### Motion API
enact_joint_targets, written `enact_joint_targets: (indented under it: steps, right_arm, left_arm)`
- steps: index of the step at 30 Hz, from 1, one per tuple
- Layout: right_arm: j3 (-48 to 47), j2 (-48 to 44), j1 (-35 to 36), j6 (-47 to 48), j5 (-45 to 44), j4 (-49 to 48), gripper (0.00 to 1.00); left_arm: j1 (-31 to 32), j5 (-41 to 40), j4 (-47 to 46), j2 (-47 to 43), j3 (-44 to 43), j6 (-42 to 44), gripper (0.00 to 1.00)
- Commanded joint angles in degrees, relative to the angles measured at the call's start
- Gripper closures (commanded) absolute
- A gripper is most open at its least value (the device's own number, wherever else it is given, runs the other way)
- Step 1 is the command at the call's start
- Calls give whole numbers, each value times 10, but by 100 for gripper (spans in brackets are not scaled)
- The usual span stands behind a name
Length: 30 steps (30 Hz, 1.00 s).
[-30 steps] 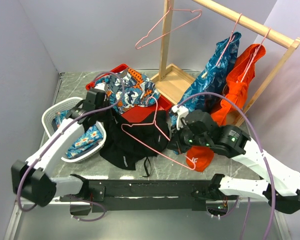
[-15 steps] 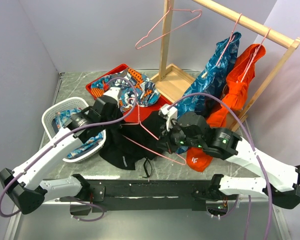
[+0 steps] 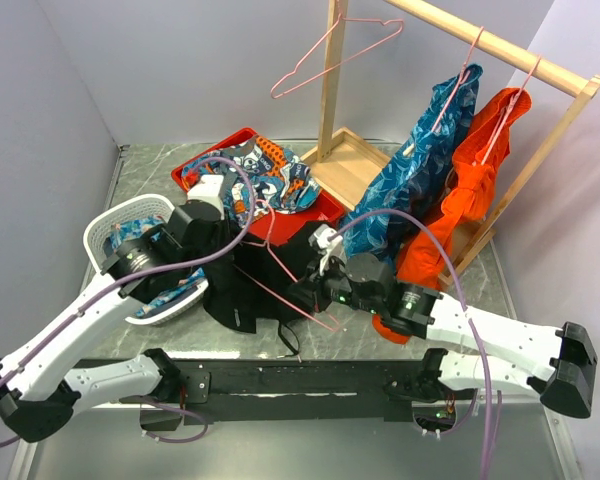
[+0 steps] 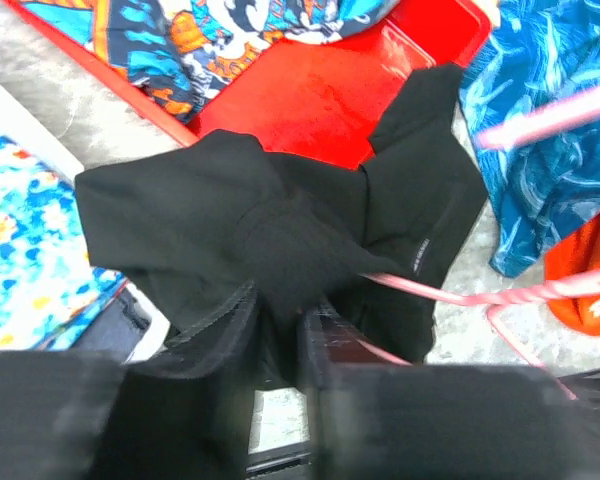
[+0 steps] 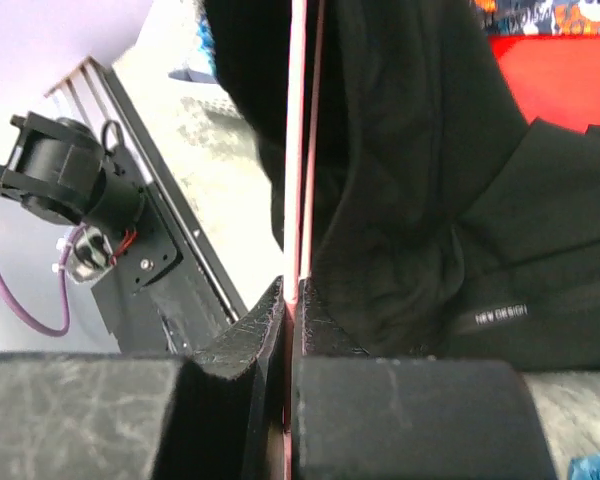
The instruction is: Place the shorts on the hanger
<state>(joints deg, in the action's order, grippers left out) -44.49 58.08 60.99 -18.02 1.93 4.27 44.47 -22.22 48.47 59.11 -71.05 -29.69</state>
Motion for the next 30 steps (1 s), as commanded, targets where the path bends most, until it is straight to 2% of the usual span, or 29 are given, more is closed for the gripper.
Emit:
enact_joint_targets:
  steps: [1, 3, 4, 6, 11, 16, 21, 26, 29, 30]
  right_arm:
    - [33, -50, 3, 3, -2, -182, 100]
    - [35, -51, 3, 11, -5, -187, 100]
    - [37, -49, 3, 13, -1, -193, 100]
    - [41, -38, 3, 13, 13, -218, 100]
    - [42, 6, 3, 8, 23, -258, 100]
    - [41, 21, 2, 8, 24, -277, 100]
    - [34, 32, 2, 9, 29, -279, 100]
    - [34, 43, 2, 7, 34, -284, 100]
    - [35, 46, 3, 9, 33, -285, 100]
    - [34, 46, 3, 9, 30, -284, 100]
  left_arm:
    - [3, -43, 11, -15, -6, -24, 69]
    - [3, -32, -4, -31, -8, -18, 68]
    - [4, -8, -11, -38, -8, -9, 63]
    - [3, 11, -28, -64, -1, -2, 47]
    - [3, 77, -118, -129, 44, 32, 47]
    - [3, 142, -205, -152, 77, 79, 45]
    - [5, 150, -243, -108, 71, 115, 41]
    - [14, 113, -280, -67, 65, 127, 40]
    - [19, 90, -291, -47, 64, 138, 41]
    - [20, 86, -290, -42, 64, 144, 44]
